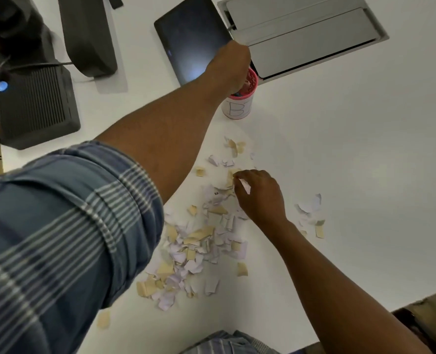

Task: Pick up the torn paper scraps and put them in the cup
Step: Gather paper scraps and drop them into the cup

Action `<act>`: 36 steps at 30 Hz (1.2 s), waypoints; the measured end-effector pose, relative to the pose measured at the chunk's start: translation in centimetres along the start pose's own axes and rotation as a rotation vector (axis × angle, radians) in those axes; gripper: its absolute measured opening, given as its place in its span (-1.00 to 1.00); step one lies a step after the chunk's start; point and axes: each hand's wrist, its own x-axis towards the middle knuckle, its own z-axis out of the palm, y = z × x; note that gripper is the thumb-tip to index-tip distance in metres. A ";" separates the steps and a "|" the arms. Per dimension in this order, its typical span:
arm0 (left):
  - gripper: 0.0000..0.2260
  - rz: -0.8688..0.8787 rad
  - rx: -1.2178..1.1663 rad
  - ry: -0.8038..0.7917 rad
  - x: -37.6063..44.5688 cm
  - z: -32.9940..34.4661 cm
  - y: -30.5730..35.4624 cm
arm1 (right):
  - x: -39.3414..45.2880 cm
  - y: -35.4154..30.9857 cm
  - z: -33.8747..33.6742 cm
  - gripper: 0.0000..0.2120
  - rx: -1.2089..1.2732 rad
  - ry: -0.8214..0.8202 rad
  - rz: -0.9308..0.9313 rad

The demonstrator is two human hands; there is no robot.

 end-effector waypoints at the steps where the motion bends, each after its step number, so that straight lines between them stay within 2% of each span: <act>1: -0.74 0.017 0.034 -0.024 0.2 0.1 0.1 | -0.1 0.2 0.0 -0.80 -0.004 -0.007 0.006; 4: -0.66 0.035 0.041 -0.060 0.3 0.0 0.0 | 0.0 0.7 -0.1 -0.79 0.008 -0.024 0.020; 7: -0.65 0.037 -0.055 -0.061 -0.5 -0.7 -0.6 | 0.4 1.0 -0.3 -0.79 0.014 -0.014 0.039; 10: -0.79 0.008 -0.192 0.087 -2.6 -1.4 -1.6 | 0.8 1.5 -0.7 -0.73 -0.054 -0.001 0.063; 12: -0.88 -0.029 -0.255 0.197 -5.1 -1.5 -2.7 | 1.1 2.1 -0.9 -0.60 -0.167 -0.040 0.088; 14: -0.83 -0.071 -0.325 0.236 -8.4 -0.8 -4.2 | 1.3 2.5 -1.0 -0.38 -0.262 -0.144 0.170; 16: -0.75 -0.140 -0.393 0.209 -12.5 0.9 -5.9 | 1.2 2.4 -0.7 -0.20 -0.310 -0.233 0.223; 18: -0.73 -0.203 -0.404 0.158 -17.2 3.3 -7.3 | 1.0 1.9 -0.2 -0.13 -0.354 -0.287 0.176; 21: -0.65 -0.305 -0.342 -0.014 -24.1 6.9 -8.9 | 0.8 0.5 1.1 -0.07 -0.380 -0.349 0.106; 24: -0.49 -0.296 -0.222 -0.195 -29.5 9.2 -9.0 | 0.4 -0.9 2.6 -0.03 -0.398 -0.371 0.070; 26: -0.35 -0.287 -0.163 -0.263 -32.0 9.9 -8.5 | 0.0 -1.8 3.4 -0.09 -0.451 -0.397 0.005; 29: -0.22 -0.269 -0.103 -0.326 -34.3 10.6 -7.2 | -0.8 -2.8 4.2 -0.33 -0.480 -0.431 -0.105; 32: -0.42 -0.218 -0.101 -0.297 -35.2 11.1 -6.4 | -2.1 -3.6 4.5 -0.60 -0.515 -0.408 -0.240; 34: -0.65 -0.191 -0.150 -0.265 -35.2 11.3 -6.2 | -2.9 -3.8 4.4 -0.67 -0.531 -0.413 -0.297; 36: -0.79 -0.173 -0.205 -0.241 -34.9 11.4 -6.3 | -3.2 -4.0 4.2 -0.71 -0.517 -0.419 -0.320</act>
